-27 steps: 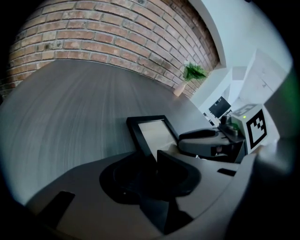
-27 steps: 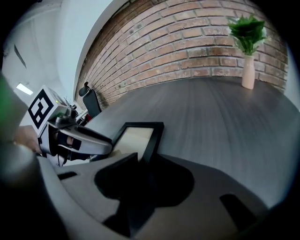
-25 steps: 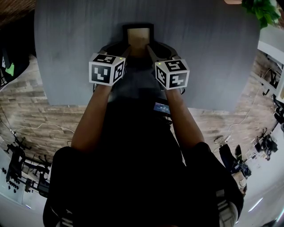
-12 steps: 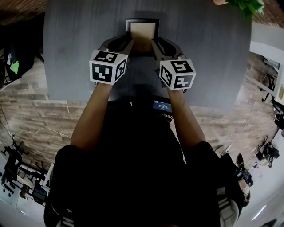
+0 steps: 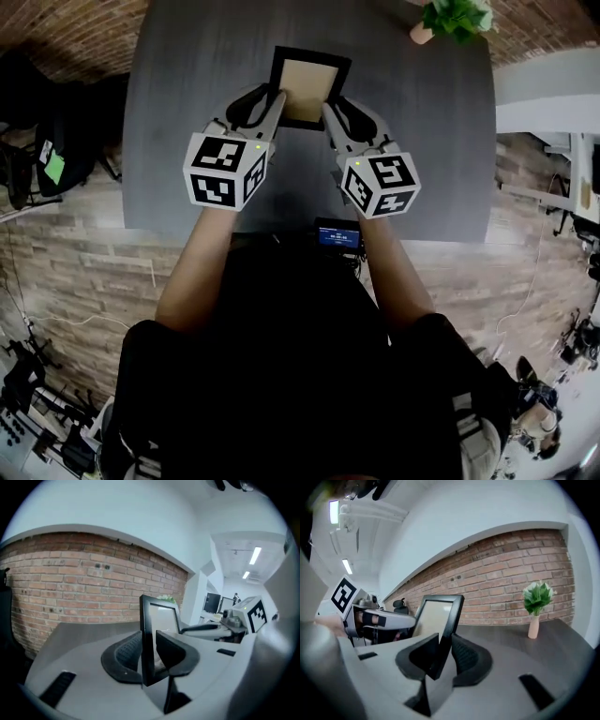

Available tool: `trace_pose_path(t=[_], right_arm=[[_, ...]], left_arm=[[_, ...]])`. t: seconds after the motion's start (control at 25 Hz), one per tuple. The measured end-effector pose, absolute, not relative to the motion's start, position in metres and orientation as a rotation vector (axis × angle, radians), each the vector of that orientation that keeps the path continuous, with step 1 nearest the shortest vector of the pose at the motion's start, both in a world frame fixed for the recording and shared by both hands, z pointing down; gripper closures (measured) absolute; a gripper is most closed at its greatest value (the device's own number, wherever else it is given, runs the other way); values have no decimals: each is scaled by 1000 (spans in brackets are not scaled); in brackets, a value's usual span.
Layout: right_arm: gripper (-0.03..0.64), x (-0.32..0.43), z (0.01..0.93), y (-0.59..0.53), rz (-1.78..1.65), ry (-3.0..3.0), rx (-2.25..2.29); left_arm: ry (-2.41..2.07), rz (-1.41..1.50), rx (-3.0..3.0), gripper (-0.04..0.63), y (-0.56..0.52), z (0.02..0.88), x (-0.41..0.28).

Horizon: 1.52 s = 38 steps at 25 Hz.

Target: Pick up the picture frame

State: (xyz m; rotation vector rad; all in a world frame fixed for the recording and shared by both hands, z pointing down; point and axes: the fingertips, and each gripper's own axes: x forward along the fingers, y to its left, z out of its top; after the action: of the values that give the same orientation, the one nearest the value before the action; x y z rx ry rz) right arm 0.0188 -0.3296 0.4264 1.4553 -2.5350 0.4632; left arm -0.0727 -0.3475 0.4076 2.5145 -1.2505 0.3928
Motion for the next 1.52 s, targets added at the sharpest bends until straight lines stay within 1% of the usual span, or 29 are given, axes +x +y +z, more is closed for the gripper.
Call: trace_pose_path(t=[0.2,0.4,0.76,0.92,1.2,1.52], right_arm=[[528,8,377,-306,348,-2598,1527],[528,-2,333,-274,249,-2618,1631],[529,-43,291,-198,106,-2611,1678],[529,-53,285,-164,64,-2603,1677],[529,-59,285,-115,43,-2592,1670],[529,-38,283,-85,67,-2645,1655]], left_arm=[[-1275,253,2695,517,-326,330,-79],[-1249,181,2821,520,-289,284,-91],[-1199,126,2800,520,-215,284,-140],[-1189,106,2801,520,-184,284,-149],[-1166,107,2790,520,-136,292,-155],[-1192,133,2796,520,-98,285,-135]])
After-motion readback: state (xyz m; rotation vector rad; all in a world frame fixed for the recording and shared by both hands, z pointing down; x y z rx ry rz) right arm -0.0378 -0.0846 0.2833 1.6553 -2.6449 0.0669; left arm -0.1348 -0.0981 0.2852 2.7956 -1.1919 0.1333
